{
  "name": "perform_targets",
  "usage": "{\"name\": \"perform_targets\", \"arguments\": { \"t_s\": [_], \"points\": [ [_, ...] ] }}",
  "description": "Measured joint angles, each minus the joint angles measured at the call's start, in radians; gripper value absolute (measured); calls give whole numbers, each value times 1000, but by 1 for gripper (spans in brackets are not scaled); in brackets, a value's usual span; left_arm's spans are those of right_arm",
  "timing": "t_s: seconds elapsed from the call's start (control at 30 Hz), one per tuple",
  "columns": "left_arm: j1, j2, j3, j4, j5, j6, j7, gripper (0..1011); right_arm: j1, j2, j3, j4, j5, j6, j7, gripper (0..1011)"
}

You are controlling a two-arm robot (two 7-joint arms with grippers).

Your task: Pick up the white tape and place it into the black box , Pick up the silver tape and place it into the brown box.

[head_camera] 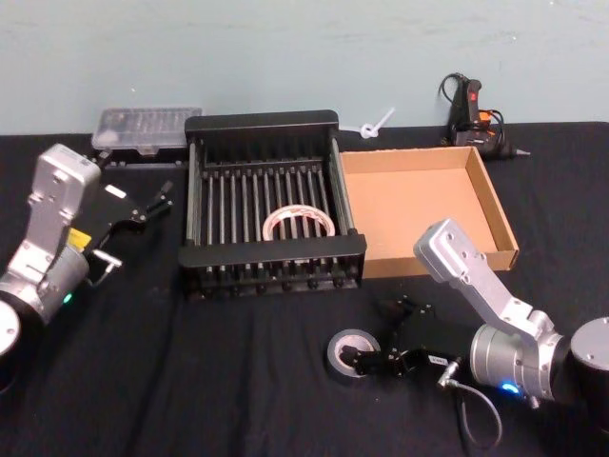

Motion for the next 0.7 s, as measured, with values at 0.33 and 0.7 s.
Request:
{"name": "perform_targets", "arguments": {
  "t_s": [0.33, 0.7],
  "points": [
    [0, 0, 0, 0, 0, 0, 0, 1001, -1, 1, 0, 0, 0, 0, 0, 959],
    [0, 0, 0, 0, 0, 0, 0, 1001, -1, 1, 0, -1, 0, -1, 0, 693]
  ]
}}
